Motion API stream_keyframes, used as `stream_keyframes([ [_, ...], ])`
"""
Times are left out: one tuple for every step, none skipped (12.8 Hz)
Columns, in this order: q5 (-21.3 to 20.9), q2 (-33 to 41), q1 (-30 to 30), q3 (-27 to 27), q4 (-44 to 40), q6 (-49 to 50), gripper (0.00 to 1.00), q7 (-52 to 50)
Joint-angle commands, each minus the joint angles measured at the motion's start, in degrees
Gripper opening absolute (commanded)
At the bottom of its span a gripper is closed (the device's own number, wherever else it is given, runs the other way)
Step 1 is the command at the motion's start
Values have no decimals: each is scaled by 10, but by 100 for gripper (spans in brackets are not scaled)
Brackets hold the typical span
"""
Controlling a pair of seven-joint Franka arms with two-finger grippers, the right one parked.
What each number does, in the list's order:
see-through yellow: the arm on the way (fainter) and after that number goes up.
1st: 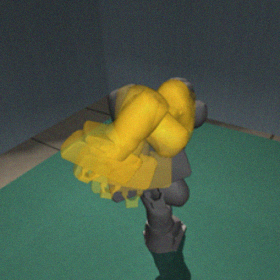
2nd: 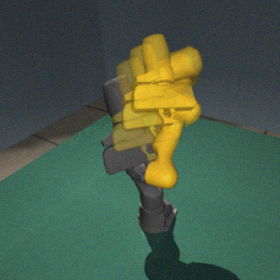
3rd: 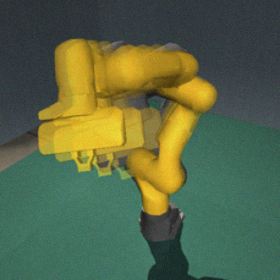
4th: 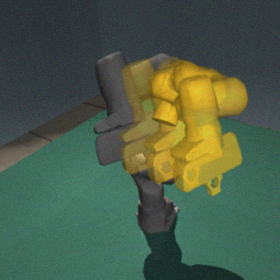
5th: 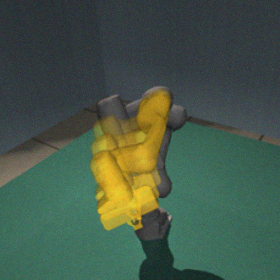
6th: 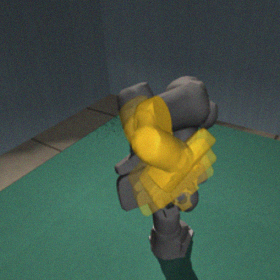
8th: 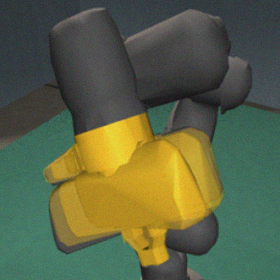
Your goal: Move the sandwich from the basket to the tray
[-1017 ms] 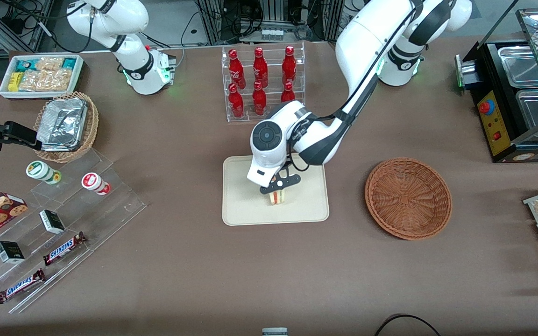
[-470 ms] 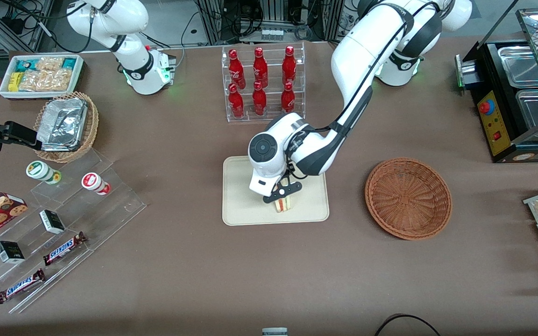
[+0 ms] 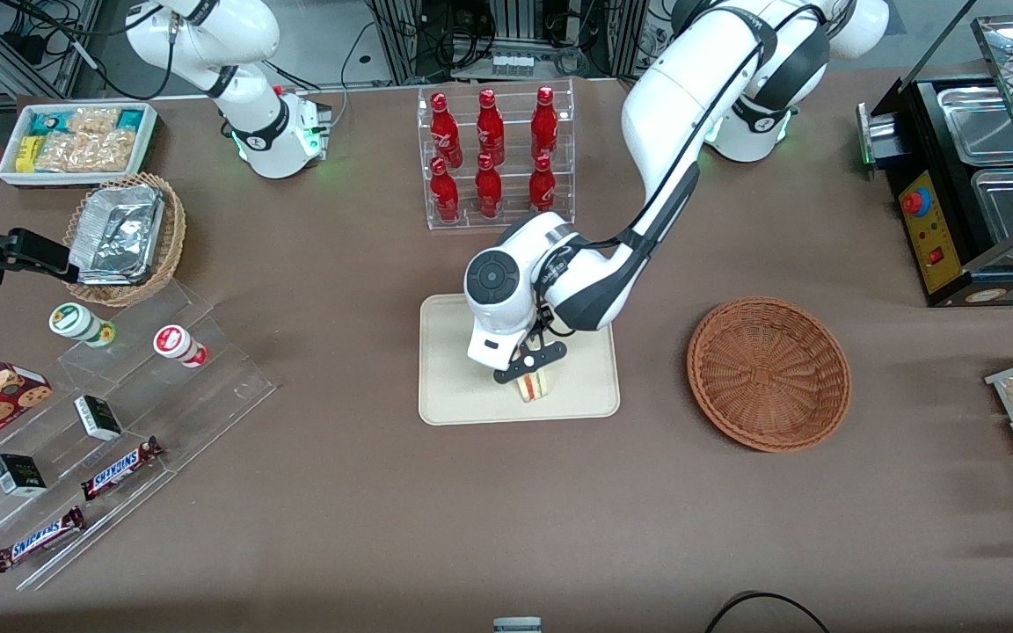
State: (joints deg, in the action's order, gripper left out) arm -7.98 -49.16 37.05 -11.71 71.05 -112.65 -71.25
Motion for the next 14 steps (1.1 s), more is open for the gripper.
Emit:
stream_keyframes([
  [-20, 16, 0, 4, -26, 28, 100, 4],
  [-16, 32, 0, 3, -33, 42, 100, 37],
  [-10, 39, -16, 2, -44, 65, 100, 64],
  [-9, 49, -35, -5, -54, 85, 100, 83],
  [-2, 66, -46, -6, -55, 101, 100, 112],
  [7, 86, -53, -2, -55, 126, 100, 162],
  [7, 100, -68, -1, -54, 145, 100, 185],
  [11, 120, -81, -1, -49, 152, 100, 178],
  [19, 135, -98, -1, -39, 154, 100, 178],
  [21, 159, -117, -1, -15, 164, 100, 186],
  [27, 192, -139, -2, 26, 175, 100, 214],
  [29, 216, -153, -2, 56, 174, 100, 251],
  [30, 229, -177, -2, 72, 175, 100, 281],
  [36, 242, -195, -2, 85, 176, 100, 304],
])
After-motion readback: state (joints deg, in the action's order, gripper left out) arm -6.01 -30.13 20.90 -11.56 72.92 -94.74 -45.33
